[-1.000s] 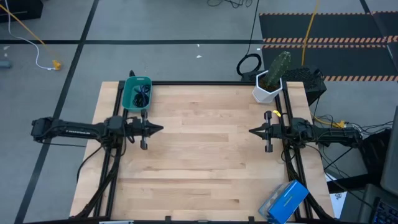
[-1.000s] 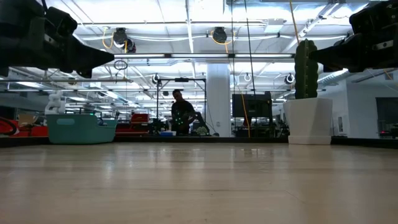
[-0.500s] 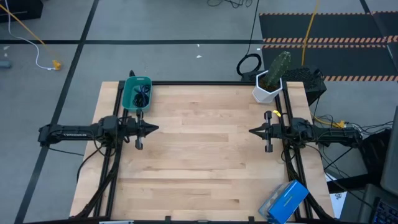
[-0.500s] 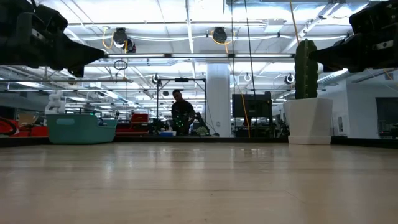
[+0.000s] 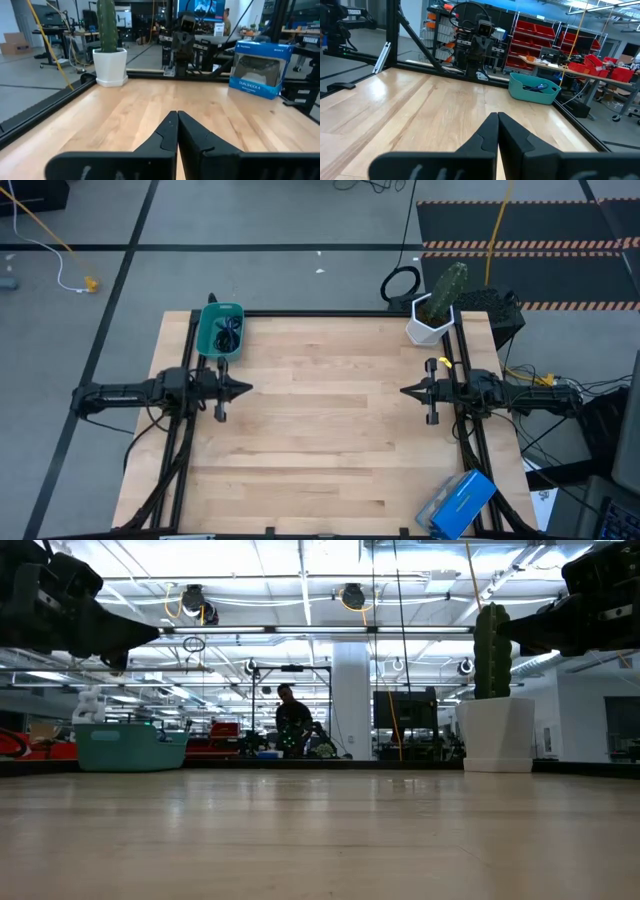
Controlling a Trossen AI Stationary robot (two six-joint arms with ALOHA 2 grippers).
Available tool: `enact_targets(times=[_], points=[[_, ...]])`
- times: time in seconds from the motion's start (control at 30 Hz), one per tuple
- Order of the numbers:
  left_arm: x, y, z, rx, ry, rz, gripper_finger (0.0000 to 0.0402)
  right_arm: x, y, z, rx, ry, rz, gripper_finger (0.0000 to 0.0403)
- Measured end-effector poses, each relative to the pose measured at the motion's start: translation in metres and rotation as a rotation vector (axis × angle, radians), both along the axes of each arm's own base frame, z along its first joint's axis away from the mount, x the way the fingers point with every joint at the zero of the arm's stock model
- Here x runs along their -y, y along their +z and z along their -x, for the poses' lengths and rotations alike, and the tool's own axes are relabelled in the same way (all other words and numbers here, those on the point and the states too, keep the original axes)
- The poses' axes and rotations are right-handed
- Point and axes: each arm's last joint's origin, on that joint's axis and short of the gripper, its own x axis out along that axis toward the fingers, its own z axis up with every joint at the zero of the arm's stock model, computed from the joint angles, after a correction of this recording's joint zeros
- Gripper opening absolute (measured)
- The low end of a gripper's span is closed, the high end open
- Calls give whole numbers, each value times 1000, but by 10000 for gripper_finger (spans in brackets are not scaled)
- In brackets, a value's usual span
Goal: Pick and place USB-C Cables
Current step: Return to Home Position
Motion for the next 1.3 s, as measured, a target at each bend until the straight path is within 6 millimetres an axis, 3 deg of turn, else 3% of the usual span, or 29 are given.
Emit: enact_targets(times=[0.77, 1.03, 1.3], points=[[7, -3, 0, -41, -83, -30, 4, 0, 0, 0, 0, 0, 0, 0], [7, -3, 0, -41, -83, -30, 34, 0, 0, 0, 0, 0, 0, 0], [7, -3, 0, -40, -84, -30, 35, 0, 0, 0, 0, 0, 0, 0]])
